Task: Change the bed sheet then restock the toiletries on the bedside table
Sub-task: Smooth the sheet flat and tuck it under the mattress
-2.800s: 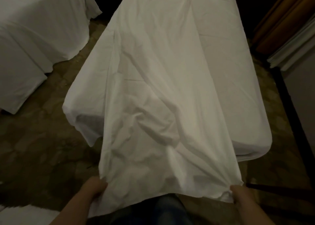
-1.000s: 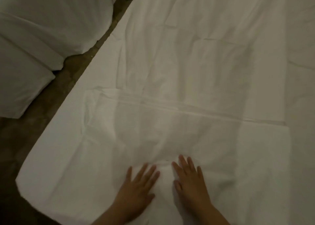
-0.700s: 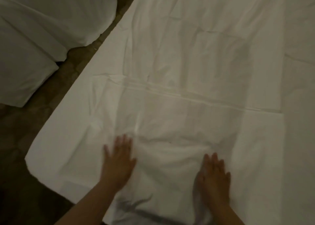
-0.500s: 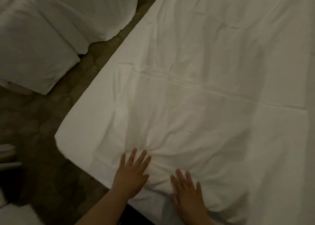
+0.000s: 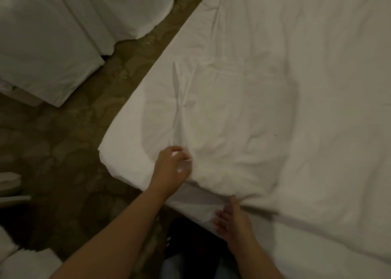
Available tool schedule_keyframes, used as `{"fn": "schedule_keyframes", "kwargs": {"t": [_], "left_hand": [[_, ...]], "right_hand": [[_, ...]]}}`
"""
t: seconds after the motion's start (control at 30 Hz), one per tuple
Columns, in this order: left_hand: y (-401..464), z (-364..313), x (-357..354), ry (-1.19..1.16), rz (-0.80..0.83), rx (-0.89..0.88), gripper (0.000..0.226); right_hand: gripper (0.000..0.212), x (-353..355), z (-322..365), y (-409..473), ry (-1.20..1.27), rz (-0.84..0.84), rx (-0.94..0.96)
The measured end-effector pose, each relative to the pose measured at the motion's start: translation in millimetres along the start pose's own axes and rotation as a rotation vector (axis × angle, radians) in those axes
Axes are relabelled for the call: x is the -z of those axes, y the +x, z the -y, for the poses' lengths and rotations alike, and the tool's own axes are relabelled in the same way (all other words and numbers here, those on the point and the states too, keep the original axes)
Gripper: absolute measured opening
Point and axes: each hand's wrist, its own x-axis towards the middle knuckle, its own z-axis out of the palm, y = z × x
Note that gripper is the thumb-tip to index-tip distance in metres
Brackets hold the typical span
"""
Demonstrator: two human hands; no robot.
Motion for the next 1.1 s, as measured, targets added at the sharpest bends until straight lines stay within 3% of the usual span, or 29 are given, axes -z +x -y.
{"fn": "schedule_keyframes", "kwargs": {"t": [0.07, 0.17, 0.3, 0.47, 0.53, 0.57, 0.63, 0.7, 0.77, 0.83, 0.93, 1.07, 1.1], "left_hand": [[5, -16, -1, -0.033, 0.019, -0.113, 0.021], [12, -28, 4, -0.022, 0.024, -0.086, 0.015], [23, 5, 12, -0.027, -0.097, 0.127, 0.015], [22, 44, 7, 0.047, -0.062, 0.434, 0.022], [25, 42, 11, 0.071, -0.198, 0.454, 0.03], [26, 38, 10, 0.127, -0.31, 0.375, 0.033], [27, 22, -1, 0.245, -0.399, 0.023, 0.04], [16, -2, -32, 0.394, -0.195, -0.333, 0.053], [6, -13, -62, 0.547, 0.075, -0.498, 0.057], [7, -7, -72, 0.675, 0.283, -0.455, 0.054], [21, 28, -59, 0.833, 0.31, -0.28, 0.068], [28, 40, -31, 0.782, 0.061, 0.039, 0.065], [26, 32, -34, 0.765, 0.035, 0.03, 0.065]], "right_hand": [[0.034, -3, 1, 2, 0.33, 0.033, -0.051], [0.028, -3, 13, 7, 0.562, -0.046, 0.014], [0.023, -3, 13, 13, 0.494, -0.189, 0.074], [0.026, -4, -6, 19, 0.327, -0.299, 0.061], [0.026, 3, -11, 20, 0.089, -0.403, 0.128], [0.024, 3, -11, 18, -0.138, -0.519, 0.213], [0.012, -3, -11, 10, -0.394, -0.73, 0.488], [0.004, -20, -4, 0, -0.505, -0.712, 0.797], [0.027, -32, 3, 7, -0.771, -0.579, 0.936], [0.041, -24, 14, 20, -1.116, -0.396, 0.898], [0.051, 28, 20, 37, -1.436, -0.357, 0.72], [0.056, 105, 23, 32, -1.267, -0.597, 0.505], [0.056, 112, 26, 28, -1.221, -0.625, 0.467]]}}
